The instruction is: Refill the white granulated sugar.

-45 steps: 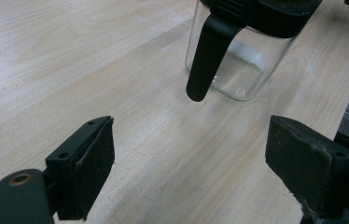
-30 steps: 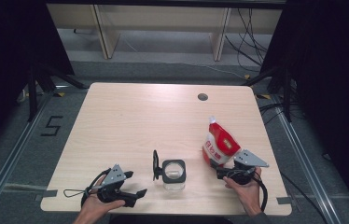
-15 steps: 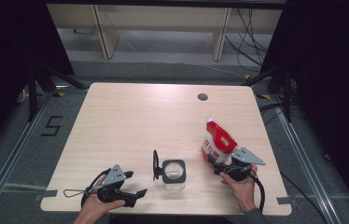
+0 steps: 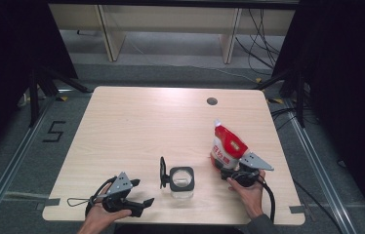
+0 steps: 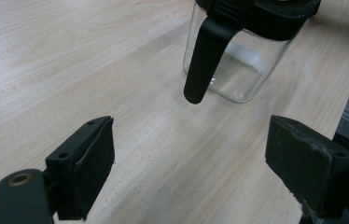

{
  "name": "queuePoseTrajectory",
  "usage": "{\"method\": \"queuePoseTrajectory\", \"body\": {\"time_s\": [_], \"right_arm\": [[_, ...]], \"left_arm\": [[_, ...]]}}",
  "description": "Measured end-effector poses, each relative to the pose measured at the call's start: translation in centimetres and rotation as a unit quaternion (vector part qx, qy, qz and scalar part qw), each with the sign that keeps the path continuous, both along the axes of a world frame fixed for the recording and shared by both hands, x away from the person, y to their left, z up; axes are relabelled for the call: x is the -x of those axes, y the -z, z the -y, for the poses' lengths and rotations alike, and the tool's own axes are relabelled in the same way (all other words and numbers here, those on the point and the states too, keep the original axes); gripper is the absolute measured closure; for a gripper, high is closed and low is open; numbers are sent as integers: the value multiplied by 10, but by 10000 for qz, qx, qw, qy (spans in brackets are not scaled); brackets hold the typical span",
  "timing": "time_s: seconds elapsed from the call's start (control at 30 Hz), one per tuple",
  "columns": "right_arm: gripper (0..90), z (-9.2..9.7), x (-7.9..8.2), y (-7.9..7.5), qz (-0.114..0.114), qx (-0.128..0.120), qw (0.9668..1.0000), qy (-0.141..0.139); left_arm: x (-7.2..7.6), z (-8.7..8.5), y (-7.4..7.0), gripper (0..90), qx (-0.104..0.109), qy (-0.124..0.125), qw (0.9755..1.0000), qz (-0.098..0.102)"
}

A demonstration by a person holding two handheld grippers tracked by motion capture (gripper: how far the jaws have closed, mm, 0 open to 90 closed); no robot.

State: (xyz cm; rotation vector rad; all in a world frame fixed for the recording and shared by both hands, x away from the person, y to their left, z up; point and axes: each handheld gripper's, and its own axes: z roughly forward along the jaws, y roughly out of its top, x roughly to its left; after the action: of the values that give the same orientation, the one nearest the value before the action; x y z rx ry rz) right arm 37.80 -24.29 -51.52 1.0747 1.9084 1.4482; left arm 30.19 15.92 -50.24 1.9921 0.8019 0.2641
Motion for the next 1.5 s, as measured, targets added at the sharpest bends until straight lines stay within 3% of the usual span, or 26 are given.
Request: {"method": "queuePoseTrajectory", "body": {"time_s": [0.13, 0.2, 0.27, 0.37, 0.53, 0.57, 0.63, 0.77, 0.8, 0.83, 0.93, 0.97, 1.0, 1.03, 1.17, 1.2, 1.23, 1.33, 1.4, 1.5], "right_arm": [[262, -1, -2, 1, 92, -19, 9999, -101], [262, -3, -1, 1, 31, -67, 9999, -73], [269, -2, -3, 0, -10, 59, 9997, -241], [275, -4, -2, 0, -128, -25, 9997, -183], [308, -3, -3, -1, -126, 125, 9997, -187], [313, -5, -1, -1, -220, 10, 9996, -152], [323, -6, -1, -1, -248, 12, 9996, -153], [326, -7, -1, -1, -220, 41, 9996, -158], [325, -8, -1, -1, -219, 38, 9996, -154], [324, -6, -3, 0, -75, 130, 9997, -189], [319, -10, -3, 0, -244, 25, 9995, -176], [315, -9, -4, -1, -227, 149, 9995, -181], [312, -11, -4, -1, -344, 107, 9992, -188], [314, -9, -7, 0, -221, 218, 9991, -286], [318, -9, -9, 0, -210, 282, 9991, -249], [314, -11, -4, -1, -458, 153, 9987, -145], [314, -9, -9, 0, -226, 248, 9991, -246], [310, -9, -10, 0, -235, 248, 9993, -171], [307, -11, -7, -1, -428, 152, 9989, -148], [308, -11, -9, -1, -389, 210, 9988, -201]], "left_arm": [[0, 1, 0, 152, 39, -5, 10000, -2], [1, 1, 0, 152, 56, -33, 10000, -44], [1, 1, 0, 152, 44, -52, 10000, -57], [1, 1, 0, 152, 49, -44, 9999, -83], [1, 1, 0, 152, 70, -61, 9999, -81], [1, 1, 0, 152, 42, -56, 9999, -73], [1, 1, 0, 152, 21, -18, 10000, -27], [0, 1, 1, 152, 6, 30, 10000, -16], [1, 2, 1, 152, 68, -52, 9999, -121], [1, 2, 1, 152, 64, -36, 9999, -115], [2, 2, 0, 152, 49, -12, 9999, -96], [2, 2, 0, 152, 47, -13, 9999, -94], [2, 2, 0, 153, 42, -11, 9999, -92], [2, 2, 0, 153, 42, -11, 9999, -90], [1, 3, 1, 153, 119, -10, 9999, -31], [0, 2, 1, 153, 49, 44, 10000, 13], [0, 2, 1, 153, 53, 43, 10000, 13], [1, 3, 0, 152, 60, 21, 10000, 0], [1, 2, 1, 153, 57, 50, 10000, 12], [1, 2, 1, 153, 66, 45, 10000, 9]]}}
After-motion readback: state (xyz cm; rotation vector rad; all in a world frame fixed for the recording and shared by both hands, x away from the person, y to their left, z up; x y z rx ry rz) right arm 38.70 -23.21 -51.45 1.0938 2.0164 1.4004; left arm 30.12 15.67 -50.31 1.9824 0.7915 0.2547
